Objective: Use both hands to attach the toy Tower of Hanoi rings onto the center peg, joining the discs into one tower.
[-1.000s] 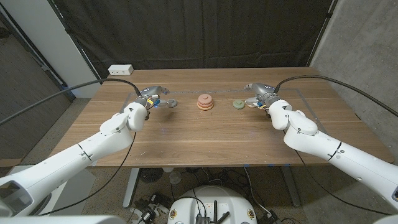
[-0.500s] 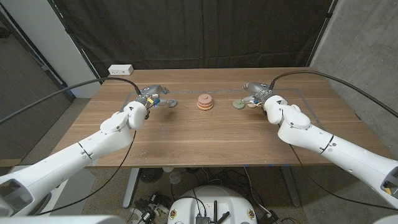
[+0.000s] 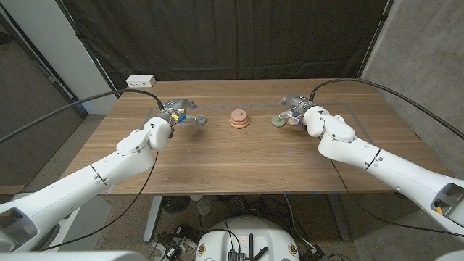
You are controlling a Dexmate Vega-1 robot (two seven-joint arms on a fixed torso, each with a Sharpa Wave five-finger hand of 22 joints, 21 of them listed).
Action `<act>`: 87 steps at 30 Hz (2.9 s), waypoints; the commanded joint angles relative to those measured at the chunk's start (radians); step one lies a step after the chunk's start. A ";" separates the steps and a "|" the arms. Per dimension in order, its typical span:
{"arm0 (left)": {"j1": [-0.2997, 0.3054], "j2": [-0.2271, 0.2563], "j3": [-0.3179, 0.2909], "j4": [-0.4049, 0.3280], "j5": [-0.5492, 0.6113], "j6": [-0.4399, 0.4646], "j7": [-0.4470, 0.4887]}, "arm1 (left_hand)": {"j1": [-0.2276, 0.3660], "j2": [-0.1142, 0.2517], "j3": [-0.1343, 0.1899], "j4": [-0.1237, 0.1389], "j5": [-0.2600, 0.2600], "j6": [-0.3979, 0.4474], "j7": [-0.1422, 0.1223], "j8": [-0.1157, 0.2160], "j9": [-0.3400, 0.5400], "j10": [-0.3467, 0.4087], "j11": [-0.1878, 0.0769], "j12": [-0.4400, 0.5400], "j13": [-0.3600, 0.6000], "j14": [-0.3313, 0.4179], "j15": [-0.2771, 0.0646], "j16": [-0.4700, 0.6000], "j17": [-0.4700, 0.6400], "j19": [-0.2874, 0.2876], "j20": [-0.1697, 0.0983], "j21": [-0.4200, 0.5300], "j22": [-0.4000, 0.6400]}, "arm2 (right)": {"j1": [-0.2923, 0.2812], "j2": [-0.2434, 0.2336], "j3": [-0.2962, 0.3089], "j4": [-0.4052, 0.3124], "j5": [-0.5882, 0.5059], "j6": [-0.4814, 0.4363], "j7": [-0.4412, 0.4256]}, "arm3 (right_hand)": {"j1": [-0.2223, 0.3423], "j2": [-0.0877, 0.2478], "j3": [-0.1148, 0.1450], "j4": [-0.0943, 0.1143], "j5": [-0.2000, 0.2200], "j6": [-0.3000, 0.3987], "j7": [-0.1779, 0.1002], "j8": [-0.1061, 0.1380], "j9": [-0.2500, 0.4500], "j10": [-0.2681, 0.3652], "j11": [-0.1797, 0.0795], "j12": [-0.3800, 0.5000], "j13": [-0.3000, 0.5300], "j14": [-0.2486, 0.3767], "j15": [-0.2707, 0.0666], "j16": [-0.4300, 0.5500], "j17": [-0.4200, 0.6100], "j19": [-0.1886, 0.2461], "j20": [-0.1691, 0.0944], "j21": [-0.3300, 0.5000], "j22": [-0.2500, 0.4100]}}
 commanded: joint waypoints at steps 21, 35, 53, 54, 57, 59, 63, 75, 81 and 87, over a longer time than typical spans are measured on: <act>0.015 0.008 -0.014 -0.014 -0.009 0.005 0.010 | -0.003 0.012 0.020 -0.001 0.010 0.019 0.000 0.000 0.005 0.020 0.001 -0.005 0.005 0.006 -0.016 0.000 0.009 0.003 -0.103 0.003 0.001 | 0.194 0.072 -0.177 0.123 -0.044 -0.122 0.168 | -0.004 -0.012 -0.028 0.001 -0.003 -0.033 0.009 0.007 0.009 -0.033 0.017 0.008 0.007 -0.025 -0.112 -0.021 -0.012 -0.017 -0.083 0.002 -0.005; 0.022 0.006 -0.017 -0.017 -0.018 0.001 0.018 | -0.006 0.013 0.027 -0.002 0.011 0.025 -0.003 0.000 0.006 0.031 0.000 -0.001 0.008 0.010 -0.016 0.003 0.017 0.004 -0.102 0.006 0.002 | 0.241 0.104 -0.223 0.190 -0.031 -0.145 0.198 | 0.001 -0.013 -0.036 0.000 -0.005 -0.041 0.012 0.007 0.009 -0.036 0.017 0.012 0.009 -0.028 -0.112 -0.025 -0.015 -0.022 -0.084 0.001 -0.008; 0.034 0.014 -0.023 -0.026 -0.026 0.010 0.023 | -0.007 0.017 0.037 -0.003 0.014 0.037 -0.006 0.001 0.006 0.046 -0.003 0.001 0.010 0.005 -0.016 -0.005 0.013 0.003 -0.103 0.005 0.002 | 0.275 0.130 -0.269 0.257 -0.009 -0.153 0.196 | 0.005 -0.005 -0.046 0.003 -0.004 -0.037 0.013 0.013 0.010 -0.018 0.011 0.021 0.013 -0.027 -0.113 -0.027 -0.019 -0.021 -0.084 0.003 -0.010; 0.035 0.014 -0.024 -0.026 -0.027 0.010 0.024 | -0.007 0.019 0.037 -0.003 0.014 0.037 -0.006 0.002 0.007 0.047 -0.003 0.001 0.011 0.002 -0.016 -0.008 0.010 0.003 -0.103 0.005 0.001 | 0.276 0.132 -0.272 0.259 -0.009 -0.156 0.197 | 0.006 -0.005 -0.050 0.003 -0.003 -0.036 0.013 0.015 0.011 -0.016 0.010 0.022 0.014 -0.025 -0.113 -0.026 -0.019 -0.020 -0.084 0.004 -0.011; 0.035 0.015 -0.023 -0.027 -0.028 0.010 0.023 | -0.007 0.019 0.039 -0.004 0.014 0.041 -0.006 0.002 0.007 0.049 -0.002 0.002 0.011 0.004 -0.016 -0.006 0.013 0.003 -0.103 0.006 0.002 | 0.279 0.134 -0.278 0.263 -0.009 -0.160 0.194 | 0.007 -0.002 -0.052 0.004 -0.002 -0.035 0.013 0.016 0.011 -0.015 0.010 0.022 0.015 -0.025 -0.113 -0.026 -0.019 -0.021 -0.084 0.004 -0.011; 0.033 0.015 -0.022 -0.027 -0.027 0.010 0.022 | -0.008 0.019 0.040 -0.004 0.015 0.042 -0.006 0.002 0.007 0.049 -0.003 0.001 0.011 0.002 -0.016 -0.008 0.010 0.003 -0.103 0.006 0.002 | 0.284 0.137 -0.286 0.268 -0.012 -0.168 0.197 | 0.008 -0.001 -0.055 0.004 -0.002 -0.034 0.012 0.017 0.011 -0.012 0.009 0.024 0.017 -0.030 -0.113 -0.033 -0.027 -0.022 -0.084 0.003 -0.012; 0.033 0.014 -0.020 -0.026 -0.028 0.009 0.022 | -0.007 0.021 0.043 -0.004 0.016 0.043 -0.007 0.002 0.007 0.052 -0.001 0.002 0.013 0.006 -0.016 -0.004 0.016 0.002 -0.103 0.005 0.002 | 0.290 0.139 -0.296 0.276 -0.010 -0.172 0.201 | 0.009 0.001 -0.058 0.004 -0.001 -0.026 0.009 0.020 0.011 -0.009 0.011 0.025 0.018 -0.025 -0.113 -0.029 -0.024 -0.020 -0.084 0.005 -0.011; 0.038 0.013 -0.020 -0.026 -0.034 0.011 0.025 | -0.008 0.024 0.053 -0.005 0.020 0.051 -0.009 0.002 0.008 0.059 -0.003 0.001 0.019 0.002 -0.016 -0.010 0.013 0.001 -0.102 0.005 0.002 | 0.308 0.148 -0.326 0.298 -0.008 -0.181 0.209 | 0.009 0.013 -0.067 0.008 0.001 -0.002 -0.013 0.029 0.008 0.011 -0.001 0.030 0.023 -0.018 -0.113 -0.030 -0.023 -0.019 -0.084 0.005 -0.014; 0.042 0.015 -0.021 -0.028 -0.036 0.013 0.028 | -0.009 0.025 0.055 -0.005 0.022 0.053 -0.010 0.002 0.009 0.060 -0.002 0.000 0.020 0.001 -0.016 -0.012 0.011 0.003 -0.102 0.006 0.002 | 0.312 0.156 -0.334 0.308 -0.004 -0.178 0.206 | 0.012 0.016 -0.069 0.007 0.002 0.006 -0.019 0.030 0.006 0.024 -0.021 0.034 0.025 -0.015 -0.113 -0.029 -0.021 -0.017 -0.085 0.007 -0.013; 0.045 0.018 -0.024 -0.030 -0.039 0.014 0.031 | -0.010 0.030 0.060 -0.005 0.024 0.055 -0.010 0.002 0.009 0.062 -0.001 0.000 0.022 0.000 -0.016 -0.013 0.010 0.002 -0.103 0.005 0.001 | 0.315 0.157 -0.341 0.310 -0.002 -0.182 0.209 | 0.019 0.022 -0.069 0.004 0.005 0.010 -0.018 0.030 0.003 0.030 -0.023 0.034 0.027 -0.012 -0.113 -0.028 -0.018 -0.015 -0.085 0.006 -0.016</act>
